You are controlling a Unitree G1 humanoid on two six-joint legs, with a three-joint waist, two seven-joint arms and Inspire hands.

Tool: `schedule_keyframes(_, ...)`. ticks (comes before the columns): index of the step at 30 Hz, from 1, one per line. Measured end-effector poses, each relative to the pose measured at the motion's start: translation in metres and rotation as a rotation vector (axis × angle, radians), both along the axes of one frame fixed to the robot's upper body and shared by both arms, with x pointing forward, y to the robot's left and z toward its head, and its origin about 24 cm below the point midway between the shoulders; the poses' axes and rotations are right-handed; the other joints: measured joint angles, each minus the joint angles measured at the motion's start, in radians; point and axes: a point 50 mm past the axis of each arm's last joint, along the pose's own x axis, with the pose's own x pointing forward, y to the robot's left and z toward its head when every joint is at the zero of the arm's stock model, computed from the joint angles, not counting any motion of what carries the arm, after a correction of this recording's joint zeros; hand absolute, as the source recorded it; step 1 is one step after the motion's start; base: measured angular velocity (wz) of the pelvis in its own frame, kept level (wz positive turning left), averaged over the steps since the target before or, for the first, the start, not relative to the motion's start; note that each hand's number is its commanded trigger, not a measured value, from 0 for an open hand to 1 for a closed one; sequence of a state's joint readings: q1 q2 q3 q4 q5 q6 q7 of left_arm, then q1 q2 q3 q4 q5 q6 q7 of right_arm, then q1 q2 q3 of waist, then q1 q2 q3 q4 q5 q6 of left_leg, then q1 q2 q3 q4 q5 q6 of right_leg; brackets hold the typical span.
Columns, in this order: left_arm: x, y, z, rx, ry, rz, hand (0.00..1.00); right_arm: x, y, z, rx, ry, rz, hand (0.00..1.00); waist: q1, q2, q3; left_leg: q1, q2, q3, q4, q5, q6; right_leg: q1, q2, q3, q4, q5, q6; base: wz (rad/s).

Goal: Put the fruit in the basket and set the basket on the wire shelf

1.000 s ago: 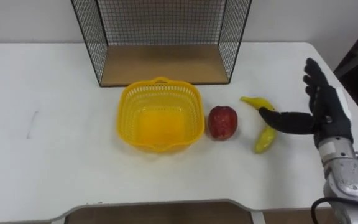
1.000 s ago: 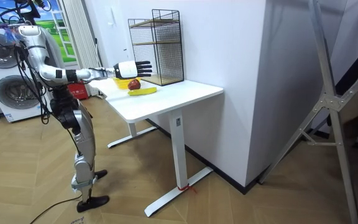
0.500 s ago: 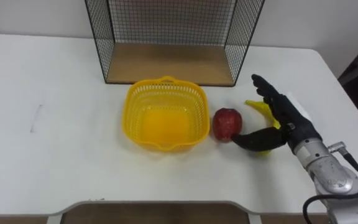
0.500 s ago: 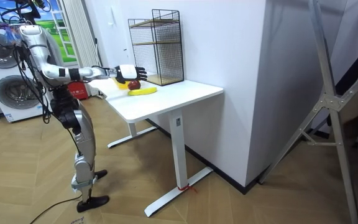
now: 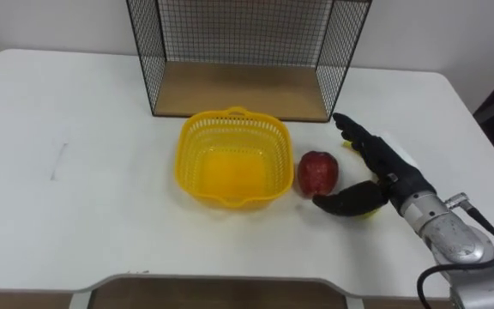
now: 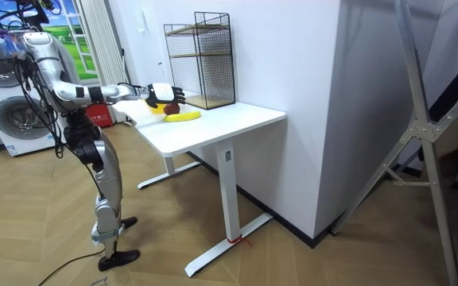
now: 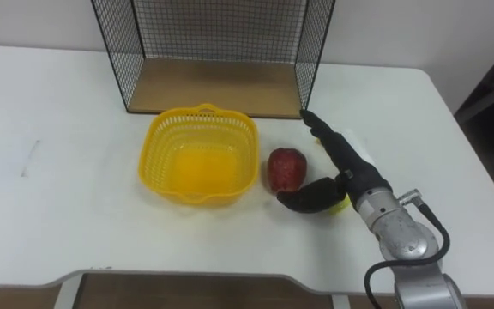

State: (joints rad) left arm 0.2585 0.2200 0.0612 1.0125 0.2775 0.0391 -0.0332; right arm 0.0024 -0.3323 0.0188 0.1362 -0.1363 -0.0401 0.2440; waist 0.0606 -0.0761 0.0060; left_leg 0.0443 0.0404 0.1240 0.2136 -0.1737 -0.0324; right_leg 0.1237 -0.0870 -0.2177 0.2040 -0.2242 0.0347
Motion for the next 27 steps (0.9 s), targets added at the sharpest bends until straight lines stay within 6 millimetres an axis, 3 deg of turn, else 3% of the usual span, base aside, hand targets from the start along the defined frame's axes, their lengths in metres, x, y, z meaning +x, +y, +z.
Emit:
schedule_keyframes(12, 0.002, -0.001, 0.000, -0.001, -0.003, -0.008, 0.00, 0.000, 0.000, -0.002, -0.025, 0.020, 0.011, 0.00, 0.005, -0.001, 0.0007, 0.003, 0.000, -0.001, 0.001, 0.000, 0.000, 0.006, 0.000, -0.002, -0.003, 0.000, 0.000, 0.00)
schedule_keyframes(19, 0.003, -0.002, 0.000, -0.006, -0.005, -0.010, 0.00, 0.000, -0.002, -0.005, -0.025, 0.044, 0.005, 0.00, 0.027, -0.003, 0.0105, 0.000, 0.001, -0.003, 0.009, -0.001, 0.000, 0.008, 0.000, -0.005, -0.004, 0.000, 0.000, 0.00)
schedule_keyframes(27, 0.000, -0.002, 0.000, -0.020, 0.007, -0.009, 0.00, 0.000, -0.005, -0.013, -0.024, 0.084, -0.014, 0.00, 0.032, -0.005, 0.0097, -0.003, -0.001, -0.019, 0.011, -0.002, 0.001, 0.020, 0.002, -0.016, -0.019, 0.004, 0.002, 0.05)
